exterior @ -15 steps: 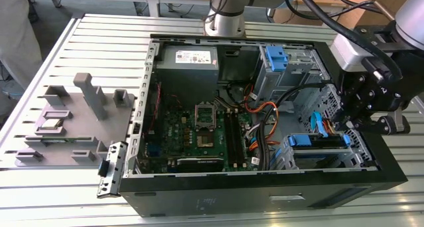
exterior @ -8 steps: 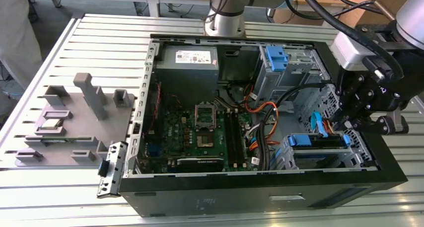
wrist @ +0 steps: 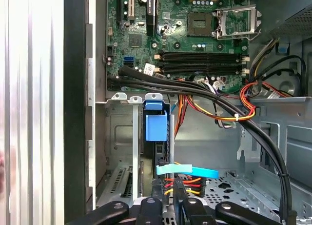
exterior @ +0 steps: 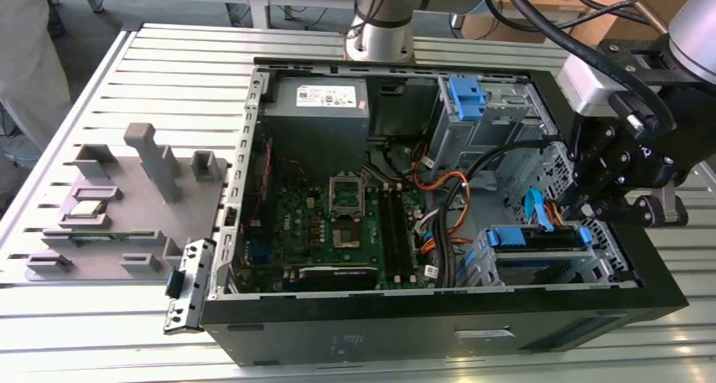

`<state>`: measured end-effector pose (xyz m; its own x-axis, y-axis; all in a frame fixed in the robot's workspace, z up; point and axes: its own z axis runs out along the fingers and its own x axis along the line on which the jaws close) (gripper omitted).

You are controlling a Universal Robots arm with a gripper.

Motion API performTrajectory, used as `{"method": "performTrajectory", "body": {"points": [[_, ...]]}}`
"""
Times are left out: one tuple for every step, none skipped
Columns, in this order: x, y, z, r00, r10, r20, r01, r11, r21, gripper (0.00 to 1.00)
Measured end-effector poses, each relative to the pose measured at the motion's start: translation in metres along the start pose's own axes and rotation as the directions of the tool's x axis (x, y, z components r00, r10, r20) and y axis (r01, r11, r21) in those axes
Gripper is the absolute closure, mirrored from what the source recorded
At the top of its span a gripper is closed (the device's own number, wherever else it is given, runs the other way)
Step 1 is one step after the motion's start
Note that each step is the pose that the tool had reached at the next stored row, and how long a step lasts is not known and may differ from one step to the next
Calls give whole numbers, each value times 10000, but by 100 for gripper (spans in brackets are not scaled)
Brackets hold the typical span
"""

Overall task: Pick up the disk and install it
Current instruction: 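Insert the second disk wire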

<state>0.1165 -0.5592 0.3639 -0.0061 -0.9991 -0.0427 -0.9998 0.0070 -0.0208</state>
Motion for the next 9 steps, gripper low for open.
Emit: {"method": "performTrajectory", "body": {"points": [[0,0,0,10000,1,0,-1,10000,0,76],[0,0,0,10000,2,0,-2,10000,0,76],[0,0,0,10000,3,0,-3,10000,0,76],[0,0,0,10000,4,0,-4,10000,0,76],[0,0,0,10000,5,0,-5,10000,-1,76],[0,0,0,10000,8,-1,-8,10000,-36,76],[-1,0,0,10000,10,-1,-10,9999,-114,76],[-1,0,0,10000,11,-1,-11,9999,-116,76],[0,-1,0,10000,10,-1,-10,9999,-124,76]]}}
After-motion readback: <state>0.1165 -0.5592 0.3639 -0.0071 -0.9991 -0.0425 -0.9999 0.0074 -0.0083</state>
